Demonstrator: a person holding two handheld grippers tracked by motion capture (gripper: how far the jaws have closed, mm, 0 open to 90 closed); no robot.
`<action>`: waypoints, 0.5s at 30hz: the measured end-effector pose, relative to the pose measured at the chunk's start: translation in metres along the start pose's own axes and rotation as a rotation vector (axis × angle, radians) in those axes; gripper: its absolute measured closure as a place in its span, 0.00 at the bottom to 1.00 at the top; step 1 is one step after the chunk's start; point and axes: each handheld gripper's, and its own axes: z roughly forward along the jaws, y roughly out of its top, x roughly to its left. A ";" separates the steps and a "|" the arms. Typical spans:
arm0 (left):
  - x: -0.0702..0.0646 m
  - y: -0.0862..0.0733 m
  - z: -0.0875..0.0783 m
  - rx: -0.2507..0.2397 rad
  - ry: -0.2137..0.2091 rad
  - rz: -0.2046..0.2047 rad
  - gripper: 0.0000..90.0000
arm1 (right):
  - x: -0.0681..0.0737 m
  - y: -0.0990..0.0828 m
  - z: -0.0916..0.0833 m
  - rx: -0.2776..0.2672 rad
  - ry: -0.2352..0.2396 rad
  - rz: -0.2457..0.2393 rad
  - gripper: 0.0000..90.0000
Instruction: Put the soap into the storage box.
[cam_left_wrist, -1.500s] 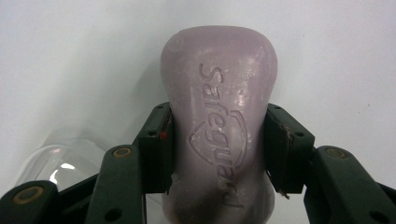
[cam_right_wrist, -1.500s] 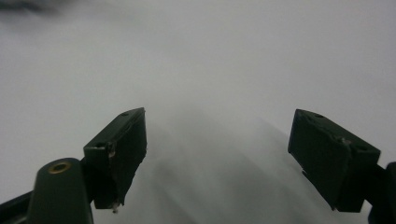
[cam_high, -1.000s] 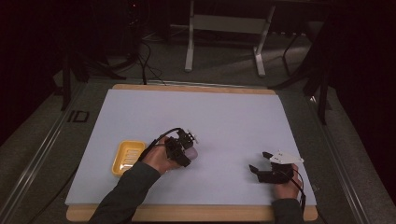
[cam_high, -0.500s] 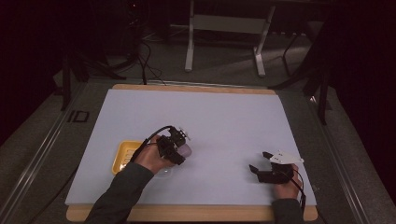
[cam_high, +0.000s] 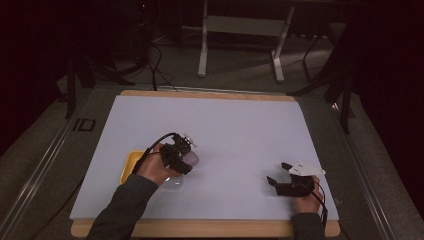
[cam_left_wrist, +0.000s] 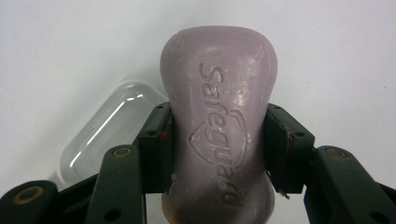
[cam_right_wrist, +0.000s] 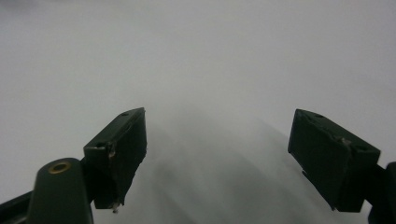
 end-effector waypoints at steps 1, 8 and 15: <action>0.001 -0.001 -0.001 -0.002 0.002 -0.004 0.55 | 0.000 0.000 0.000 0.000 0.000 0.000 0.21; 0.007 -0.007 -0.006 -0.012 0.003 -0.028 0.55 | 0.000 0.000 0.000 0.001 0.000 0.000 0.21; 0.012 -0.012 -0.010 -0.020 0.006 -0.048 0.55 | 0.000 0.000 0.000 0.000 -0.001 0.000 0.21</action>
